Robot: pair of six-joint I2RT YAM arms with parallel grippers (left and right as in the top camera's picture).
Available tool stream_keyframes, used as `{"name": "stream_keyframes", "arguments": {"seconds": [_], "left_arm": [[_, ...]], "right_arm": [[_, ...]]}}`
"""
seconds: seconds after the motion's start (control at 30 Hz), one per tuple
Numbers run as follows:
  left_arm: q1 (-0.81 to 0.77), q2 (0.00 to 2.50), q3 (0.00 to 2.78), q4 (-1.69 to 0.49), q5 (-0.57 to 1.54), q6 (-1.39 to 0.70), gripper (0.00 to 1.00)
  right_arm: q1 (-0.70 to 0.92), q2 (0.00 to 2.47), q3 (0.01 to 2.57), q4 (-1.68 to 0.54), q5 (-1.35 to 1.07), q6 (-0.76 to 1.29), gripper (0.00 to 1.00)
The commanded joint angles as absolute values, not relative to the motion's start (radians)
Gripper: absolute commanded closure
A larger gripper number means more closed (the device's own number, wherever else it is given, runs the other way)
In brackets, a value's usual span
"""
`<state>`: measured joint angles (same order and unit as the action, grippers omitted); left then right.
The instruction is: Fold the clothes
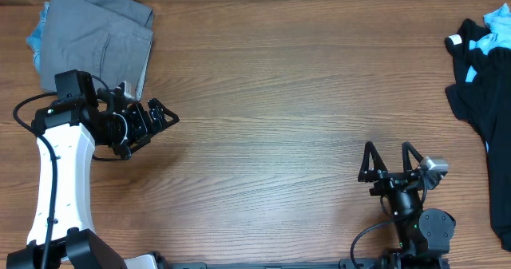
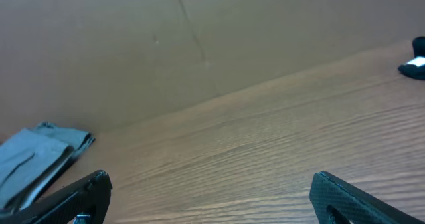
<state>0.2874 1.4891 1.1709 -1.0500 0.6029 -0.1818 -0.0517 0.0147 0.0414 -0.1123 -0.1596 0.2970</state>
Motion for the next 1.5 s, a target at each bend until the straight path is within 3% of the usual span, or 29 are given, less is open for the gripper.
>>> {"name": "stream_keyframes", "arguments": {"seconds": [0.0,1.47], "left_arm": [[0.287,1.494,1.165,-1.048,0.617,-0.187,0.00],[0.287,1.494,1.165,-1.046,0.617,-0.187,0.00]], "right_arm": [[-0.055,0.003,0.023,-0.098,-0.185,0.242,0.00],[-0.055,0.003,0.020,-0.106,-0.020,0.235,0.00]]}}
